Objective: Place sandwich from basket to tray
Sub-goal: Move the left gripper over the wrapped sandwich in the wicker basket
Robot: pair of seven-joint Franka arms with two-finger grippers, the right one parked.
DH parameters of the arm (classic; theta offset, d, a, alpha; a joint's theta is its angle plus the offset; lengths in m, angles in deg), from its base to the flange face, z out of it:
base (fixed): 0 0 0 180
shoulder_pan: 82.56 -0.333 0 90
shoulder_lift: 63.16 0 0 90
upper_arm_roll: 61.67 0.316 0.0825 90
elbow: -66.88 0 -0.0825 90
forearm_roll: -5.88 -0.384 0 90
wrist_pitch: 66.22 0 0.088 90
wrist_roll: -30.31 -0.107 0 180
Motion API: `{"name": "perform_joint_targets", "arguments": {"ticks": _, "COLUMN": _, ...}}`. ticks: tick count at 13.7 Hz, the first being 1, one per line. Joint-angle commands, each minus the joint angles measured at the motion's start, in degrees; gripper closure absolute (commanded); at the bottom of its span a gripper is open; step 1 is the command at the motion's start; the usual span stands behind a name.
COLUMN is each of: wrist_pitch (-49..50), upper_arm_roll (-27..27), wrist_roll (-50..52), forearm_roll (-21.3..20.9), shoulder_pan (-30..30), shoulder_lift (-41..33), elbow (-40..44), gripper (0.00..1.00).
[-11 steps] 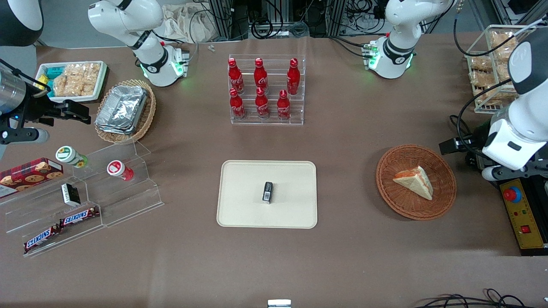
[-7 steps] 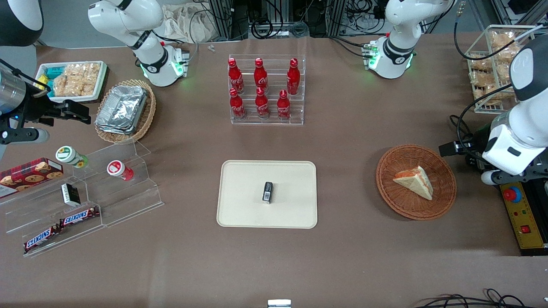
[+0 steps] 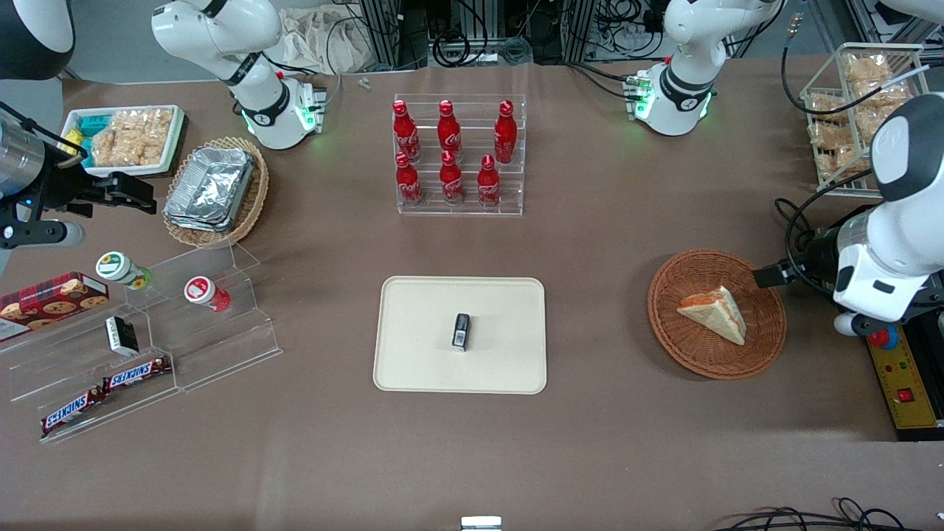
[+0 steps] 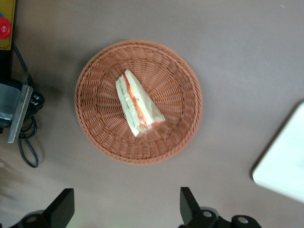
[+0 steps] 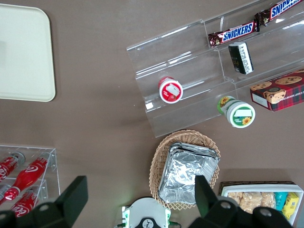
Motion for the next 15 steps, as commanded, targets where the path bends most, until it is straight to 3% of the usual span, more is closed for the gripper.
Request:
{"name": "perform_joint_targets", "arguments": {"ticks": 1, "wrist_pitch": -8.5, "upper_arm_roll": 0.8, "wrist_roll": 5.5, "forearm_roll": -1.0, "shoulder_pan": -0.3, "shoulder_lift": -1.0, "elbow": -7.9, "gripper": 0.00}}
{"name": "perform_joint_targets", "arguments": {"ticks": 8, "wrist_pitch": -24.3, "upper_arm_roll": 1.6, "wrist_roll": 18.7, "forearm_roll": -8.1, "shoulder_pan": -0.3, "shoulder_lift": 0.3, "elbow": -21.0, "gripper": 0.00}}
{"name": "perform_joint_targets", "arguments": {"ticks": 15, "wrist_pitch": -32.6, "upper_arm_roll": 2.4, "wrist_roll": 25.9, "forearm_roll": -8.2, "shoulder_pan": -0.3, "shoulder_lift": 5.4, "elbow": -22.0, "gripper": 0.00}}
